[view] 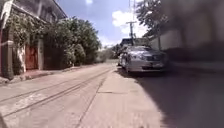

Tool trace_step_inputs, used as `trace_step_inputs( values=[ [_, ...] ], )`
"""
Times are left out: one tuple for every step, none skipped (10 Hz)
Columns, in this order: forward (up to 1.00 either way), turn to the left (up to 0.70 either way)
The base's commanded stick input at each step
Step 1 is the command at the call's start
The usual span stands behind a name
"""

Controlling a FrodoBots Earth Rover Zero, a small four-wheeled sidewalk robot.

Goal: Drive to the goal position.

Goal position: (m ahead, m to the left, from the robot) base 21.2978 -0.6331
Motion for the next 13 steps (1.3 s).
trace_step_inputs(
  values=[
    [0.7, 0.0],
    [0.7, 0.0],
    [0.7, 0.0],
    [0.7, 0.0],
    [0.7, 0.0],
    [0.7, 0.0],
    [0.7, 0.0],
    [0.7, 0.0],
    [0.7, 0.0],
    [0.7, -0.02],
    [0.7, -0.18],
    [0.7, -0.33],
    [0.7, -0.24]
  ],
)
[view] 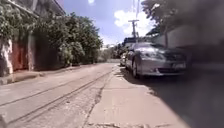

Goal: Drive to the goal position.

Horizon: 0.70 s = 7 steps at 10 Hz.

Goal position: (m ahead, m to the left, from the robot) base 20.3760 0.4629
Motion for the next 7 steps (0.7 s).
trace_step_inputs(
  values=[
    [0.7, 0.0],
    [0.7, -0.13],
    [0.7, -0.28],
    [0.7, -0.17],
    [0.7, -0.03],
    [0.7, 0.0],
    [0.7, 0.0]
  ],
)
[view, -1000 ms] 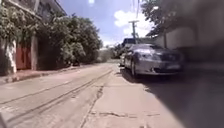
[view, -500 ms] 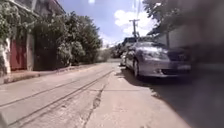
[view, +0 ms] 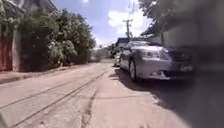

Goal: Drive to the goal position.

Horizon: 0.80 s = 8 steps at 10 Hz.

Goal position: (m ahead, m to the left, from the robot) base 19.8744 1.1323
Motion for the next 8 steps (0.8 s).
trace_step_inputs(
  values=[
    [0.7, 0.0],
    [0.7, 0.0],
    [0.7, 0.03],
    [0.7, 0.08],
    [0.7, 0.14],
    [0.7, 0.29],
    [0.7, 0.27],
    [0.7, 0.09]
  ],
)
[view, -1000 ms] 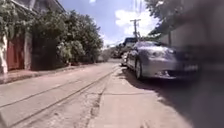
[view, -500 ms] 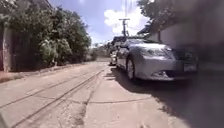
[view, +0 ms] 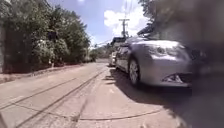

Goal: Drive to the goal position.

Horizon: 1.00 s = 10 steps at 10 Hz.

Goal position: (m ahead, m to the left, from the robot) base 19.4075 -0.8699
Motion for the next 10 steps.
trace_step_inputs(
  values=[
    [0.7, 0.0],
    [0.7, 0.0],
    [0.7, 0.0],
    [0.7, 0.0],
    [0.7, 0.0],
    [0.7, 0.0],
    [0.7, 0.0],
    [0.7, 0.0],
    [0.7, 0.0],
    [0.7, 0.0]
  ],
)
